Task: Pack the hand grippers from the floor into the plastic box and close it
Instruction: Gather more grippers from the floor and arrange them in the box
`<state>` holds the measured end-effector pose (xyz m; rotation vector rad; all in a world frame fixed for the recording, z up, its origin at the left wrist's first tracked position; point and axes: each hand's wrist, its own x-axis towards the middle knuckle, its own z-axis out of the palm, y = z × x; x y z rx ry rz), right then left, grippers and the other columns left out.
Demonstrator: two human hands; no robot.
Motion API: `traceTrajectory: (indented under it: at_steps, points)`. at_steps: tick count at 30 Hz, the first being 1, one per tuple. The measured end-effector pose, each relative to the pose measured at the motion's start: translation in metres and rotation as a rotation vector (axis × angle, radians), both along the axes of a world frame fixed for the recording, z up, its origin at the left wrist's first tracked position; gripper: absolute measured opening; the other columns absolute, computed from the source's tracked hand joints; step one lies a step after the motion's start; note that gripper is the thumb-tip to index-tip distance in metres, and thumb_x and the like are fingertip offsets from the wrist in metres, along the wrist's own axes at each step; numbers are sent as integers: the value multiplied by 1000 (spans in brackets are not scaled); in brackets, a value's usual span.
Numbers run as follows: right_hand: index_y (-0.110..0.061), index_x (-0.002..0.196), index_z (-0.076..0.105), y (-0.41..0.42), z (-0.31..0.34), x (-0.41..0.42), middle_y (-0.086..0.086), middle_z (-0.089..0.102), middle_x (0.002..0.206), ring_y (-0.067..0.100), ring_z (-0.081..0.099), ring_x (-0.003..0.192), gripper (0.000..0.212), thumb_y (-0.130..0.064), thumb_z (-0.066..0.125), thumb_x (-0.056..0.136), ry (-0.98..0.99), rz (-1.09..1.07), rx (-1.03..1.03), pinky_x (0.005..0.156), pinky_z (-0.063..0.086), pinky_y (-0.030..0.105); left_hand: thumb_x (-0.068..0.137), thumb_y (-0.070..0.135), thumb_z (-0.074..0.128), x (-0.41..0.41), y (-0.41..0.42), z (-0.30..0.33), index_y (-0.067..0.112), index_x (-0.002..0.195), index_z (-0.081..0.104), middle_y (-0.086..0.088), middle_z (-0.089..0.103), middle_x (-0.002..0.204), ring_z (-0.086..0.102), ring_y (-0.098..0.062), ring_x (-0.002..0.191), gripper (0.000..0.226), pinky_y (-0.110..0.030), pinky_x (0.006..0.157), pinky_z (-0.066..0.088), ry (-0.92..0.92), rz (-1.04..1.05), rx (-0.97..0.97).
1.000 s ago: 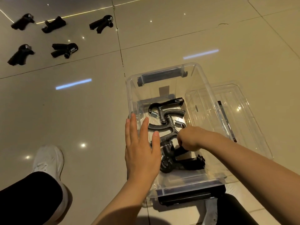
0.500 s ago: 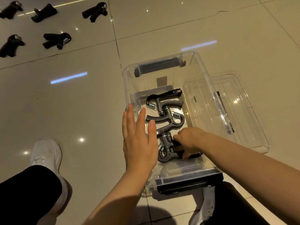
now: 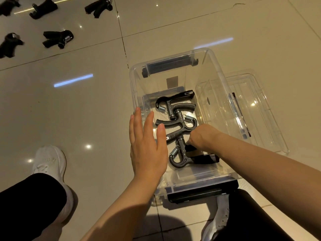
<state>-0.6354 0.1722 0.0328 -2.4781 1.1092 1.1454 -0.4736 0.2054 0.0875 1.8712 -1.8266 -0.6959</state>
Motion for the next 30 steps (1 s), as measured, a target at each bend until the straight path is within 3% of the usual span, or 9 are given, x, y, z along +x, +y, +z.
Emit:
traceTrajectory:
  at_steps: [8,12,16,19,22,24,27,30]
  points:
    - [-23,129,54,1,-4,2,2,61,115,25,59,105,35,-15,44,97,6,1,-21,68,40,30,90,52,20,1,0,-1,36,142,28,15,4,155,-1,-4,142,55,-12,98,2,-2,-5,-4]
    - [-21,133,50,1,-6,2,4,60,121,26,58,108,37,-15,42,98,2,-50,6,70,40,30,90,51,20,1,0,-2,35,142,29,15,4,155,-1,-4,142,55,-7,96,0,-2,-14,-16]
    - [-20,127,55,1,-15,-4,4,61,117,24,59,103,33,-27,47,96,-39,-196,81,73,44,29,91,50,21,1,0,-5,34,142,30,14,2,156,-1,-5,142,54,-19,102,8,-17,-31,-18]
    - [-16,128,54,4,-10,-5,6,59,120,24,57,106,35,-24,46,94,-51,-267,130,82,48,31,91,50,21,1,1,-5,32,142,31,12,3,156,1,-7,142,55,-23,103,13,-22,-28,-29]
    - [-10,128,50,13,21,-5,10,53,126,25,50,115,38,-15,44,91,-156,-323,84,96,45,38,91,50,25,2,1,-4,30,142,32,11,5,156,2,-10,143,55,-26,105,13,23,-19,-21]
    - [-7,125,52,20,52,-4,10,54,125,24,48,117,35,-13,44,91,-150,-292,41,98,44,38,92,49,28,6,0,-1,29,143,28,10,3,156,-1,-11,143,55,-30,111,10,76,-42,12]
    - [-8,124,53,28,107,3,9,52,128,24,46,118,35,-14,43,91,-75,-236,10,99,44,38,97,47,29,31,-2,12,31,147,13,10,-3,157,-5,-11,143,56,-38,117,8,42,-247,93]
    - [-11,129,49,34,164,22,7,51,129,23,49,116,35,-16,44,95,-79,-283,-33,94,43,32,97,47,31,83,0,53,32,147,12,5,9,156,14,-14,141,56,-31,110,18,-16,-419,95]
